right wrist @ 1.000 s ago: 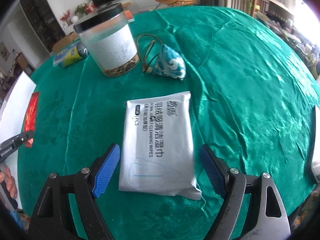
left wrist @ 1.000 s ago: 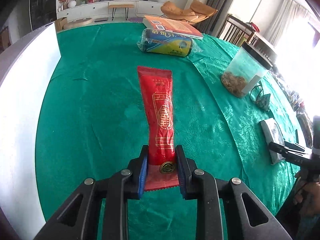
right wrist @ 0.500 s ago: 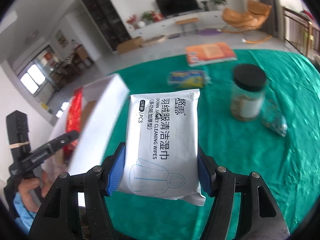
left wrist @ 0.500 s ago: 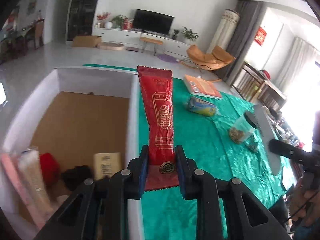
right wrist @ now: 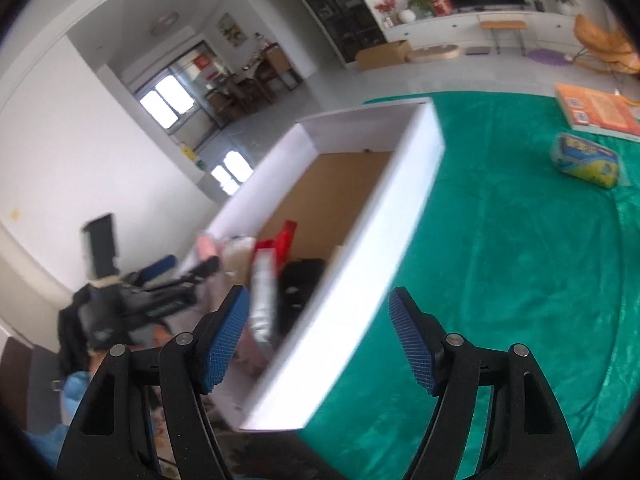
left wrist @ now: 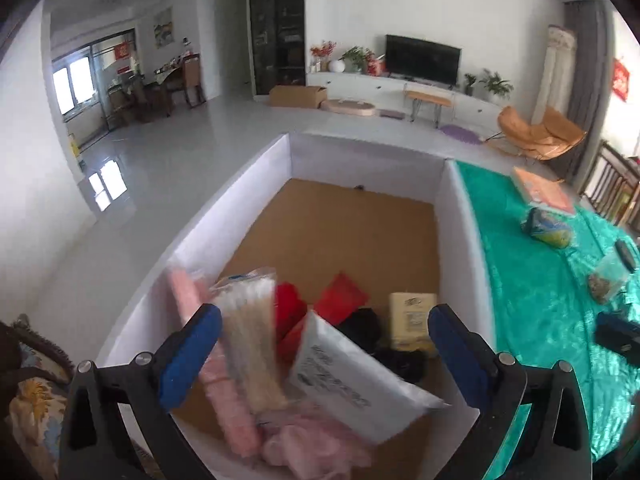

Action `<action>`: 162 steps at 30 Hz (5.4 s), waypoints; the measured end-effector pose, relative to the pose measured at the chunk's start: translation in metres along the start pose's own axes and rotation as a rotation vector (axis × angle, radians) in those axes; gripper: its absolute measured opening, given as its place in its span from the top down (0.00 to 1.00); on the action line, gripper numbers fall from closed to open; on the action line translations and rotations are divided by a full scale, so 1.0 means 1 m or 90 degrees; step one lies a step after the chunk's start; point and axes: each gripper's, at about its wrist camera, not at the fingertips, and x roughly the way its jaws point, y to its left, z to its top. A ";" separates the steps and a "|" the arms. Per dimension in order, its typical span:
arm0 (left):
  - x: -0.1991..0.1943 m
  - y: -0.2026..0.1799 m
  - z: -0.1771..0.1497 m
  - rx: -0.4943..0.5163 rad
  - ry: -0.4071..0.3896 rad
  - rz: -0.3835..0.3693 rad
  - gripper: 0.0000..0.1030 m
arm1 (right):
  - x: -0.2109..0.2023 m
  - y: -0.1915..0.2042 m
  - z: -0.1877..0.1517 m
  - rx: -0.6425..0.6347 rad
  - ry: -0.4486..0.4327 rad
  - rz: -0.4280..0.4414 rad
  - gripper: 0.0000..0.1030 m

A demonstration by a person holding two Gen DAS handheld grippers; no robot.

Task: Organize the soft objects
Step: 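Withdraw both tools from the white box back over the table, then move the left tool toward the blue-and-yellow wrapped roll, then close the left tool on the blue-and-yellow wrapped roll, then hold the wrapped roll in the left tool above the table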

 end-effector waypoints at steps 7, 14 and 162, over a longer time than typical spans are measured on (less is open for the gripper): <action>-0.016 -0.131 -0.011 0.107 0.000 -0.235 0.00 | -0.030 -0.142 -0.080 0.067 0.002 -0.363 0.27; 0.050 -0.263 -0.074 0.241 0.120 -0.314 0.00 | -0.062 -0.207 -0.108 0.110 -0.013 -0.500 0.27; 0.200 -0.331 -0.025 0.264 0.129 -0.214 0.00 | -0.072 -0.222 -0.118 0.161 -0.040 -0.457 0.13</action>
